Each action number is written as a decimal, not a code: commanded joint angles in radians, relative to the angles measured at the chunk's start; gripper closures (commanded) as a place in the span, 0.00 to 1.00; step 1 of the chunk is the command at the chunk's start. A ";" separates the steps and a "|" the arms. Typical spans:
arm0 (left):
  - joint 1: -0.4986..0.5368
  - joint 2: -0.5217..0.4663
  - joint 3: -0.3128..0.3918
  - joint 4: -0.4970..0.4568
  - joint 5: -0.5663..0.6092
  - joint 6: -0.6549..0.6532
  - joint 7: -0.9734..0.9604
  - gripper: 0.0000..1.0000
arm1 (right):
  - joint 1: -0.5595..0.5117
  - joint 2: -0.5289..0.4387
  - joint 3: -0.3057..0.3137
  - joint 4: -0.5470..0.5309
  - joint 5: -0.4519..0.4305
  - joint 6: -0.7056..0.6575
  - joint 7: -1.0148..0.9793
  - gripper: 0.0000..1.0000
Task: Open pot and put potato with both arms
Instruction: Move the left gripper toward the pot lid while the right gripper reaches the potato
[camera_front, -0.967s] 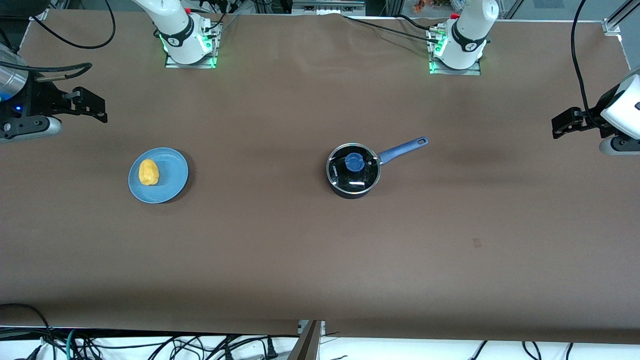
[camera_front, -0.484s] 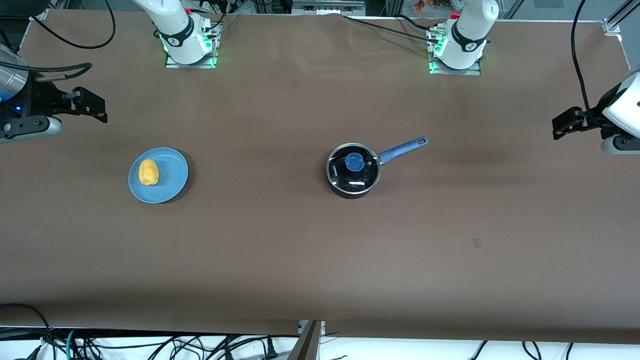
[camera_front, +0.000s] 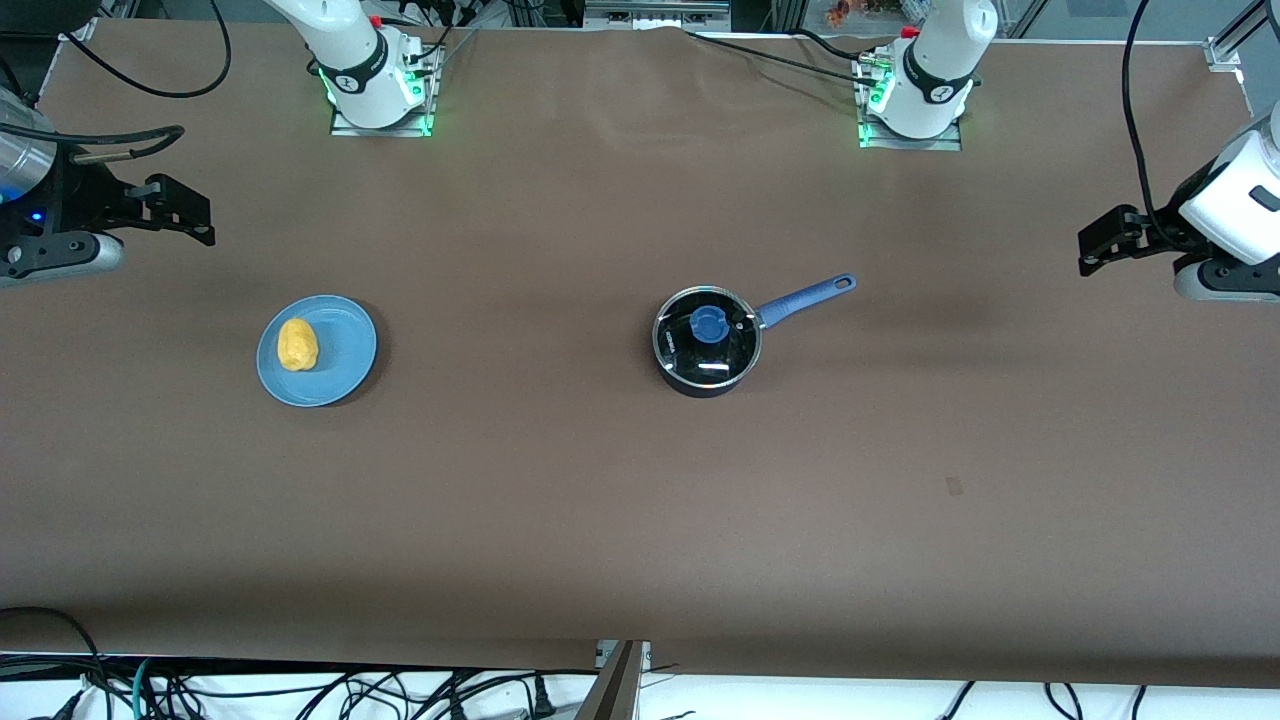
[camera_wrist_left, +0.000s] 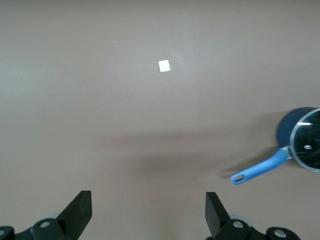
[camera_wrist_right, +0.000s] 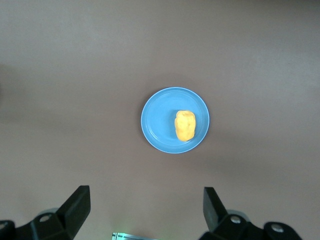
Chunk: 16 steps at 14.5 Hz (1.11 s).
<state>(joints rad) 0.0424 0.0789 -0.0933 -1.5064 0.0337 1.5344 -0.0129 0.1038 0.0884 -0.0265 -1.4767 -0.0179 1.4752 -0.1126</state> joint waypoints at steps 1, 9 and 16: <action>-0.009 0.025 0.000 0.017 -0.060 -0.040 0.013 0.00 | 0.001 0.010 -0.001 0.024 -0.002 -0.006 0.011 0.00; -0.099 0.170 -0.020 0.023 -0.073 -0.209 0.019 0.00 | 0.016 0.045 0.000 0.023 -0.011 0.023 -0.001 0.00; -0.115 0.168 -0.138 -0.078 -0.241 -0.029 -0.252 0.00 | 0.013 0.148 -0.001 0.013 -0.004 0.082 -0.004 0.00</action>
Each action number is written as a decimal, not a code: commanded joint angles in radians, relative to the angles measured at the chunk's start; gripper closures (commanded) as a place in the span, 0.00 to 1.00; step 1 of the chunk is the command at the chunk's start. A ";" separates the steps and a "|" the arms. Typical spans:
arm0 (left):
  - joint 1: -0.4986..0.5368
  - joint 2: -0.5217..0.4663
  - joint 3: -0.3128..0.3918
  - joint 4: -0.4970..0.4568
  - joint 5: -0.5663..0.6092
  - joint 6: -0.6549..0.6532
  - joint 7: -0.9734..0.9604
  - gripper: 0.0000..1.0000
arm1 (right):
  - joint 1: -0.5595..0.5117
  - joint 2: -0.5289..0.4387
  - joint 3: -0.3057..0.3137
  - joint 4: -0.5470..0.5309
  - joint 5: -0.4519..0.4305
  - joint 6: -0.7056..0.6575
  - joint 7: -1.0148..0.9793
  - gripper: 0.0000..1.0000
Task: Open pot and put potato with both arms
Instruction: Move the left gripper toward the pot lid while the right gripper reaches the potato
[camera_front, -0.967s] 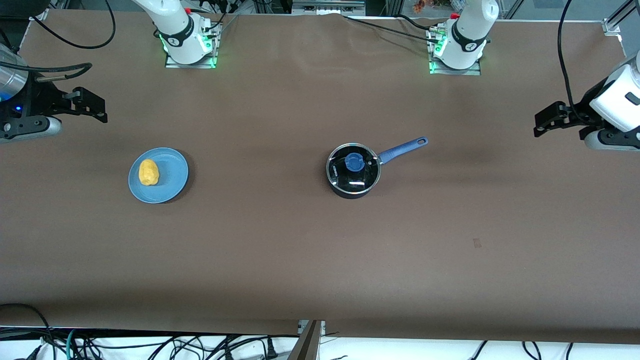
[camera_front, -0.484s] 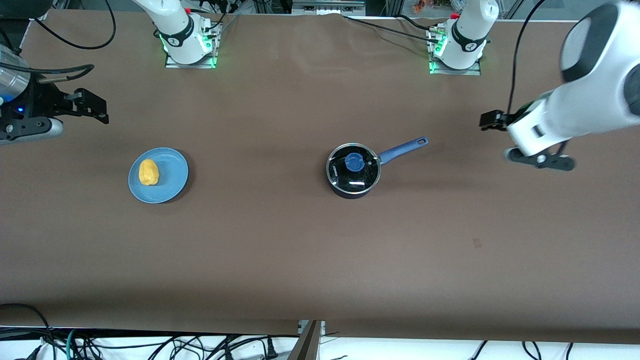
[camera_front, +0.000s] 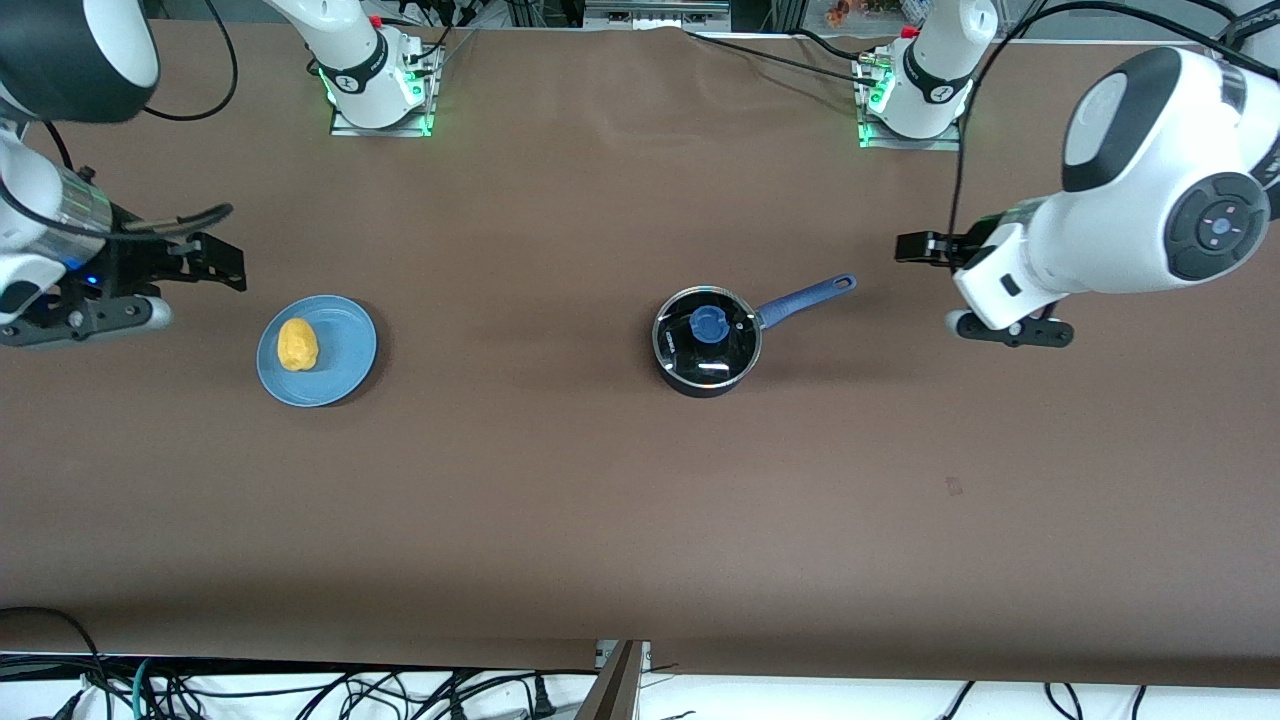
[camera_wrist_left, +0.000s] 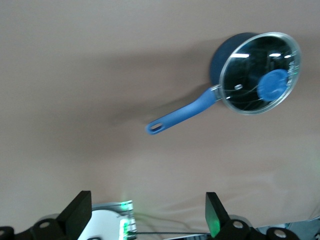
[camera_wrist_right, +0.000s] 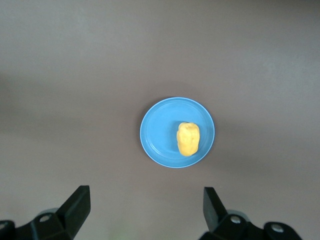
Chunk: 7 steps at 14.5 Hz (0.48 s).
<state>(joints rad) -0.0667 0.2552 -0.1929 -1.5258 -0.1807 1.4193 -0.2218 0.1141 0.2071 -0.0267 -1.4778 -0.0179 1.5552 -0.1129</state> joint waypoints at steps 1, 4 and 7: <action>-0.005 -0.002 -0.078 -0.104 -0.028 0.174 -0.092 0.00 | 0.001 0.049 -0.002 0.014 -0.008 0.011 -0.004 0.00; -0.062 0.077 -0.183 -0.207 -0.016 0.416 -0.291 0.00 | -0.002 0.083 -0.002 0.013 -0.013 0.026 -0.007 0.00; -0.155 0.147 -0.181 -0.212 -0.005 0.515 -0.477 0.00 | -0.004 0.110 -0.002 -0.002 -0.017 0.034 -0.008 0.00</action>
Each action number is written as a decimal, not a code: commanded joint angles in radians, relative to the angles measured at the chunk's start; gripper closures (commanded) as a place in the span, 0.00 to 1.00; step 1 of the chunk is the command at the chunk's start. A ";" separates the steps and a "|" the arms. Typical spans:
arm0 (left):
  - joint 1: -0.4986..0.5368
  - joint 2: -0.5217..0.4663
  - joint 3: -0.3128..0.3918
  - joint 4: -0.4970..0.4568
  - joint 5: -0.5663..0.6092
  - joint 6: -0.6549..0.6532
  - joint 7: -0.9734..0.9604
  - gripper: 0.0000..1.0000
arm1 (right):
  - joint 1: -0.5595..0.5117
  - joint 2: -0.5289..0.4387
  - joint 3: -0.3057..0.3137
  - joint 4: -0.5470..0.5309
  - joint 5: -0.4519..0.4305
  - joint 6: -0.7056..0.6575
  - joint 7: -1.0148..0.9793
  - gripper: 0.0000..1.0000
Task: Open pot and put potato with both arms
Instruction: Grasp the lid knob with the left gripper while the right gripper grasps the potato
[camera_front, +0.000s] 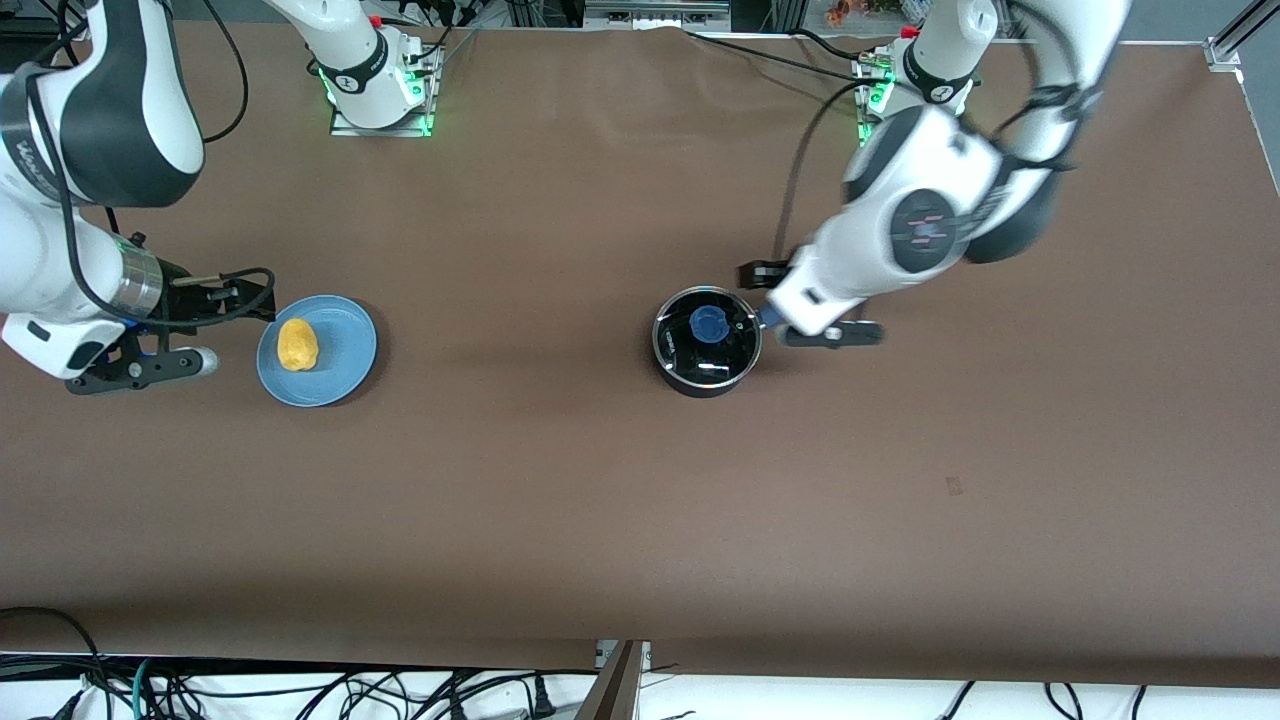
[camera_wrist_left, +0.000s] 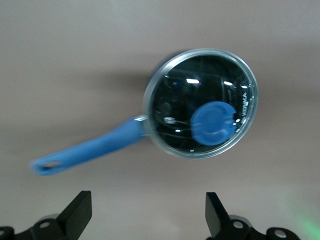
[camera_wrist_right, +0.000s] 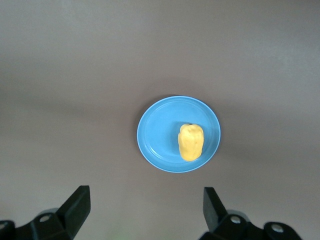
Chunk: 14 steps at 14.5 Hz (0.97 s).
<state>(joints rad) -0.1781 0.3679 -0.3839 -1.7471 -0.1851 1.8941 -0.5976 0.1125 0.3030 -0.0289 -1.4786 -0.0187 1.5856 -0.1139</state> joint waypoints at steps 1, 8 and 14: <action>-0.061 0.049 0.010 0.012 0.036 0.063 -0.147 0.00 | -0.004 0.022 -0.002 -0.020 -0.018 0.019 -0.007 0.00; -0.095 0.129 0.008 0.055 0.107 0.155 -0.234 0.00 | -0.030 0.057 -0.015 -0.270 -0.032 0.307 -0.012 0.00; -0.129 0.204 0.011 0.084 0.122 0.227 -0.277 0.00 | -0.036 0.110 -0.063 -0.350 -0.047 0.397 -0.039 0.00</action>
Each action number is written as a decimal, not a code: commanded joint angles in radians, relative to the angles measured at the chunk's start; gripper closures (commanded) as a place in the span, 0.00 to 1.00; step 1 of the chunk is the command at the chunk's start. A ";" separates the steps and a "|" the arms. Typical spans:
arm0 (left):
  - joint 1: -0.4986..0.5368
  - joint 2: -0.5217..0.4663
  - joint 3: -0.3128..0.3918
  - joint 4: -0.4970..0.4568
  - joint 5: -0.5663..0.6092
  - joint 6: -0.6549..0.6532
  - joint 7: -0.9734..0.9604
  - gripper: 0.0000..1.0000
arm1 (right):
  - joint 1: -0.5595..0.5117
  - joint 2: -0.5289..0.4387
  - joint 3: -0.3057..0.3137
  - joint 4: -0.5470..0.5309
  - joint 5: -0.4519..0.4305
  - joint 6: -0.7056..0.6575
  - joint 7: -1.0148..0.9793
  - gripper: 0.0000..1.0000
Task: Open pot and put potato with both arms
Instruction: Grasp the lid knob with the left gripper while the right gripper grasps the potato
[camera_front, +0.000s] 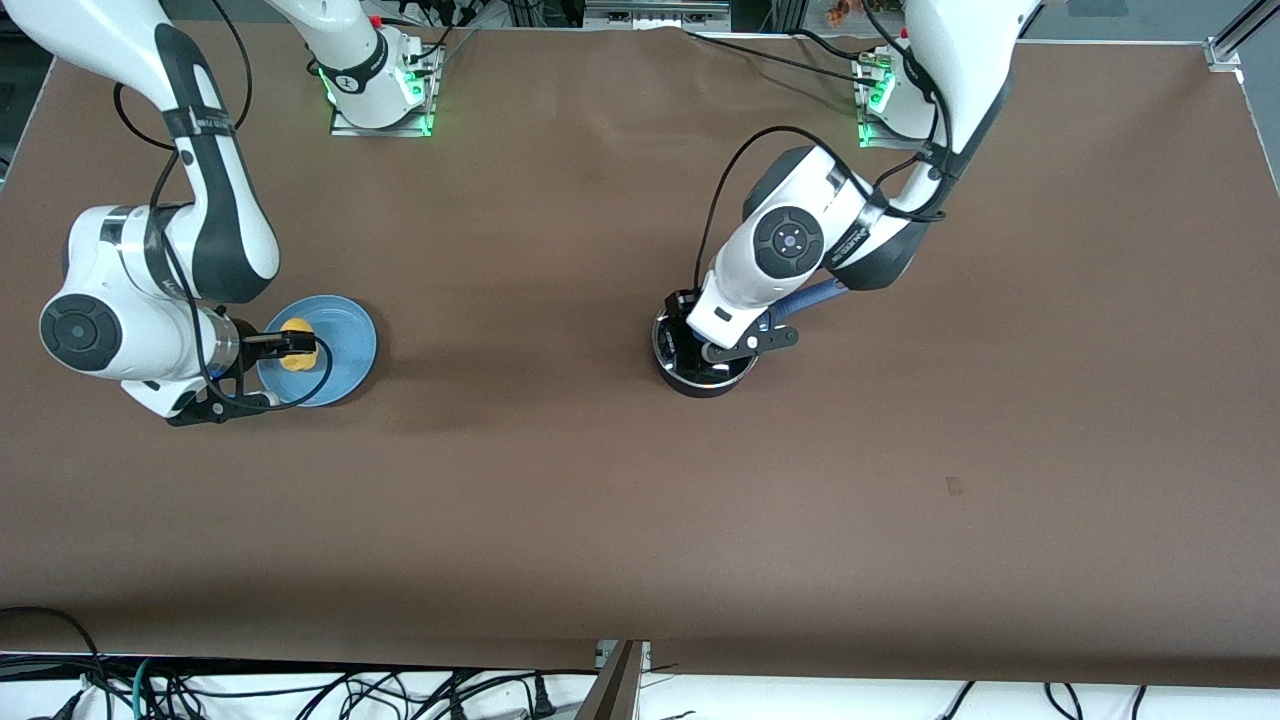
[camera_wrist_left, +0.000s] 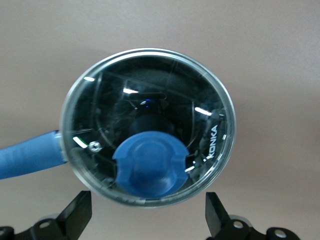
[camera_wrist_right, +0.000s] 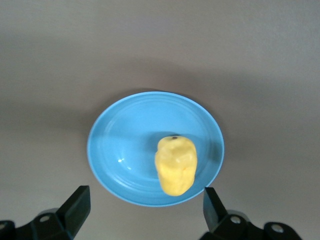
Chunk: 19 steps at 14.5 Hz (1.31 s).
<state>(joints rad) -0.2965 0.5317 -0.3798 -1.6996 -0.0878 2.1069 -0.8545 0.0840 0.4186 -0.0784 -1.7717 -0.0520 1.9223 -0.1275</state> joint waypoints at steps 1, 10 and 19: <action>-0.010 0.042 0.007 0.037 0.025 0.025 -0.017 0.00 | -0.007 -0.006 -0.023 -0.092 -0.014 0.105 -0.049 0.00; -0.009 0.053 0.009 0.037 0.068 0.030 -0.005 0.54 | -0.013 0.025 -0.046 -0.232 -0.006 0.302 -0.089 0.00; -0.003 0.039 0.004 0.041 0.111 0.012 -0.005 1.00 | -0.010 0.052 -0.041 -0.233 0.001 0.307 -0.089 0.01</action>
<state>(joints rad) -0.2984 0.5672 -0.3822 -1.6854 -0.0174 2.1387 -0.8549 0.0772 0.4713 -0.1267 -1.9918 -0.0521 2.2103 -0.2031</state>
